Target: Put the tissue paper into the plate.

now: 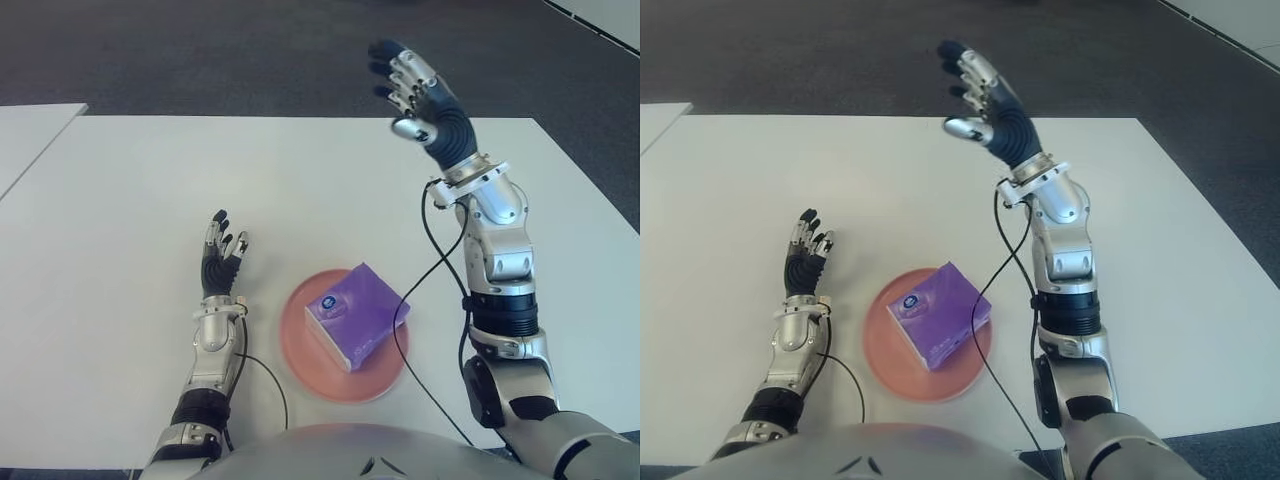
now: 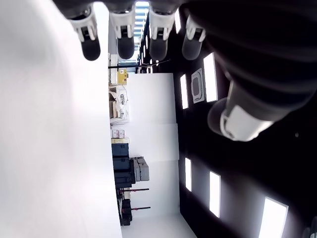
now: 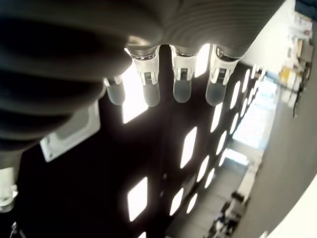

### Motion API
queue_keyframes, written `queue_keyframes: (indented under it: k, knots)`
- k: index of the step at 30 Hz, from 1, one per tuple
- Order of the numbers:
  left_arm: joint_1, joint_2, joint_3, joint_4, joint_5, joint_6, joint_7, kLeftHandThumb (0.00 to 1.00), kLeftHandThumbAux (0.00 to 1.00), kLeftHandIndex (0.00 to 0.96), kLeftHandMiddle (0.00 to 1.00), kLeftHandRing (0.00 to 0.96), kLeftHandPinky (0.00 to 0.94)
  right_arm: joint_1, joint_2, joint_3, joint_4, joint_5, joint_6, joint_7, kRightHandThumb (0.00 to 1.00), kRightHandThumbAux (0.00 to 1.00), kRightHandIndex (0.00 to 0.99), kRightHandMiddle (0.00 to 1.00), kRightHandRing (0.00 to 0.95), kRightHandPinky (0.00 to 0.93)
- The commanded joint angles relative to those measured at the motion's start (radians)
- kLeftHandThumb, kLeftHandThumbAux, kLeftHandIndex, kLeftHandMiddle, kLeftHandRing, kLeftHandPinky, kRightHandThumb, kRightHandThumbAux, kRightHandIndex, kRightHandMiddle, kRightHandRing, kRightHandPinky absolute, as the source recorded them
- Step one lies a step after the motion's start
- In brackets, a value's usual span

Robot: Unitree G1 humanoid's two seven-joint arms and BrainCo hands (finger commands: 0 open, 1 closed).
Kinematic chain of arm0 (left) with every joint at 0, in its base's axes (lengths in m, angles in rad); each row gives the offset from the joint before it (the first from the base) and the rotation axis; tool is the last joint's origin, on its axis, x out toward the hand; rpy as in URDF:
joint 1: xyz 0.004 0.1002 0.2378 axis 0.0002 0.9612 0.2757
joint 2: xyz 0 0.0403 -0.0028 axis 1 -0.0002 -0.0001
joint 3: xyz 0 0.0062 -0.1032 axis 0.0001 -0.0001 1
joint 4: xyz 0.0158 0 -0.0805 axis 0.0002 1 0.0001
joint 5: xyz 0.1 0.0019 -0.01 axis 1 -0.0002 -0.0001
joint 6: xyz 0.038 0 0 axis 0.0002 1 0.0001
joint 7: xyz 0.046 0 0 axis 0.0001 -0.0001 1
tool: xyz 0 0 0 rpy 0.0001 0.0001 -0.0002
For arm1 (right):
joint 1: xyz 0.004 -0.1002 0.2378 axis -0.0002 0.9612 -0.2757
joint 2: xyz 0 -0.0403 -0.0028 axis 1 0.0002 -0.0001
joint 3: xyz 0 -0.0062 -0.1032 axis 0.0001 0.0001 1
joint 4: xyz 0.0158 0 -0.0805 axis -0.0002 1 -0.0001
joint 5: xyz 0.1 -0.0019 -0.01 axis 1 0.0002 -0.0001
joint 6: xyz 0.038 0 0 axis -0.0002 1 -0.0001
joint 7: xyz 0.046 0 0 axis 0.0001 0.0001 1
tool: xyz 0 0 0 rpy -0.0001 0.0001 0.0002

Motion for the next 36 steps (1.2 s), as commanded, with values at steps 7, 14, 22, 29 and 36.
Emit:
queue_keyframes:
  k: [7,14,22,29,36]
  knots:
    - [0.050,-0.002,-0.006,0.096,0.022,-0.008,0.004,0.202,0.602,0.086,0.034,0.000,0.005,0.050,0.024,-0.099,0.125,0.020,0.024,-0.175,0.042,0.451,0.000,0.000,0.000,0.000]
    - [0.048,0.006,-0.005,0.107,0.020,-0.018,-0.001,0.196,0.611,0.076,0.033,0.000,0.004,0.142,0.098,-0.146,0.213,0.060,-0.027,-0.255,0.077,0.498,0.000,0.000,0.000,0.000]
    - [0.052,0.007,0.000,0.111,0.008,-0.021,-0.006,0.199,0.626,0.077,0.036,0.002,0.011,0.263,0.207,-0.069,0.259,-0.008,-0.084,-0.343,0.078,0.559,0.000,0.000,0.000,0.000]
    - [0.058,0.009,-0.001,0.118,0.013,-0.027,-0.004,0.201,0.635,0.073,0.037,0.007,0.019,0.313,0.206,-0.051,0.311,-0.010,-0.115,-0.333,0.068,0.568,0.000,0.000,0.000,0.000]
    - [0.062,0.014,-0.005,0.122,0.019,-0.040,-0.004,0.191,0.637,0.067,0.039,0.011,0.021,0.377,0.211,-0.025,0.299,-0.047,-0.112,-0.367,0.100,0.549,0.000,0.000,0.000,0.000]
